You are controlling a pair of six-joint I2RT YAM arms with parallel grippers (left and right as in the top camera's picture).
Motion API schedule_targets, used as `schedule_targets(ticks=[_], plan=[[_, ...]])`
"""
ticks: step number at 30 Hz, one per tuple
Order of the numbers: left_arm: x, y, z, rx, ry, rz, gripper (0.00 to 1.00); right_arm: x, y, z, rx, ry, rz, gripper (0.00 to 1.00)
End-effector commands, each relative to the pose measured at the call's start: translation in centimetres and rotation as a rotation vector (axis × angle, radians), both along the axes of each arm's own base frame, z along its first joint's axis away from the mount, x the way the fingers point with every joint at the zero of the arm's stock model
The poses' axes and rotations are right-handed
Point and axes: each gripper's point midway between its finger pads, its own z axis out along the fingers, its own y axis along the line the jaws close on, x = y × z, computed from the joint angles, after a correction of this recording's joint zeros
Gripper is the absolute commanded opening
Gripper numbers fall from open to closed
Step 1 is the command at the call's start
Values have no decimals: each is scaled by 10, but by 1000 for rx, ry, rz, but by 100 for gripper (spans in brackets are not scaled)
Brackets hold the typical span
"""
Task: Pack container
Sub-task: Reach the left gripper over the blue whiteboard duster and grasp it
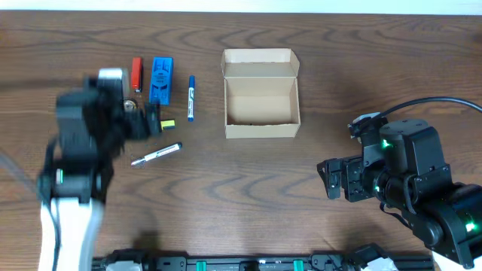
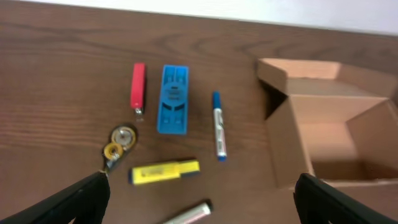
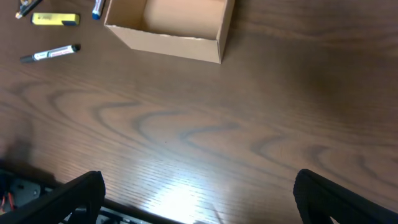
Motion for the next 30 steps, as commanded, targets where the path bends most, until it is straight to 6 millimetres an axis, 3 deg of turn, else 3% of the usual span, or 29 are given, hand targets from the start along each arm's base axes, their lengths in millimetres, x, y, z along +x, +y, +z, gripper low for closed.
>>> schedule_targets(ticks=[1, 4, 12, 20, 30], plan=[[38, 6, 1, 62, 19, -8, 95, 0, 1, -1, -1, 3, 0, 99], [64, -1, -16, 11, 39, -17, 95, 0, 1, -1, -1, 3, 0, 99], [104, -3, -87, 25, 149, -48, 95, 0, 1, -1, -1, 3, 0, 99], [122, -3, -164, 97, 275, -64, 95, 0, 1, -1, -1, 3, 0, 99], [153, 2, -209, 160, 276, -18, 96, 0, 1, -1, -1, 3, 0, 99]])
